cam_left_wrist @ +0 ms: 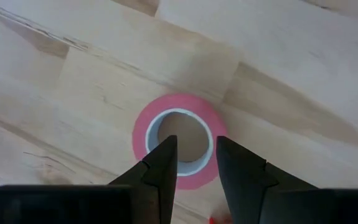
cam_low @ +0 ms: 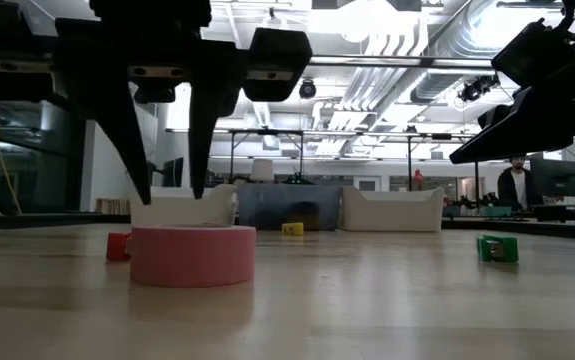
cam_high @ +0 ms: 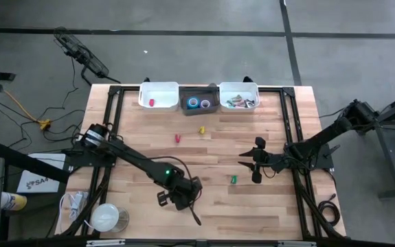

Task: Pick and place Stapler, Stapler remover, tape
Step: Put the pink tape into the black bin

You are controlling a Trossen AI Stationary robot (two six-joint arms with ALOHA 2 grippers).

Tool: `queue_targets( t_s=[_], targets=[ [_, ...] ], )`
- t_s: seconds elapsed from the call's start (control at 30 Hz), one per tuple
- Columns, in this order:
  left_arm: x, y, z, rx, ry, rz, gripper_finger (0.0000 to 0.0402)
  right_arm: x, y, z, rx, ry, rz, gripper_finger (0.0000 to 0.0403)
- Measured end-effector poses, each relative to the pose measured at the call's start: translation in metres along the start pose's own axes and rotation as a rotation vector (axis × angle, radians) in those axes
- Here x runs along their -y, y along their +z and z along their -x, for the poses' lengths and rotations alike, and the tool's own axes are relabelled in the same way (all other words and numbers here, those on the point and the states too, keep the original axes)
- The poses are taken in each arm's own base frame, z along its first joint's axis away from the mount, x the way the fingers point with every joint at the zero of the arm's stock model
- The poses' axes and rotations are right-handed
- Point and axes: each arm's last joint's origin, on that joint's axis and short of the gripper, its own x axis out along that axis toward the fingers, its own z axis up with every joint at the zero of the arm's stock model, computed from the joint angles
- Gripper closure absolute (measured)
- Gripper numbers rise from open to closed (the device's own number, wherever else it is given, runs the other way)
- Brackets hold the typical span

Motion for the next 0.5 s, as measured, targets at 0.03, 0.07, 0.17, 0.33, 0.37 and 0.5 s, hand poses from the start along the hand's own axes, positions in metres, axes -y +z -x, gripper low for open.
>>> queue_targets(
  t_s=[0.03,0.07,0.17,0.33,0.37,0.5],
  targets=[
    [0.0,0.0,-0.001,0.0,-0.006,0.002,0.0293,0.0,0.0,0.0,0.0,0.0,0.0,0.0267],
    [0.0,0.0,-0.003,0.007,-0.018,0.003,0.0293,0.0,0.0,0.0,0.0,0.0,0.001,0.0267],
    [0.003,-0.002,-0.008,0.001,-0.055,0.008,0.0293,0.0,0.0,0.0,0.0,0.0,0.001,0.0267],
    [0.002,-0.004,-0.015,-0.033,-0.033,0.008,0.0293,0.0,0.0,0.0,-0.002,0.0,0.001,0.0267],
    [0.001,-0.003,-0.016,-0.027,-0.028,0.006,0.0293,0.0,0.0,0.0,-0.003,0.0,0.001,0.0267],
    [0.001,-0.003,-0.017,-0.02,-0.038,0.006,0.0293,0.0,-0.001,0.0,-0.006,0.0,-0.001,0.0267]
  ],
)
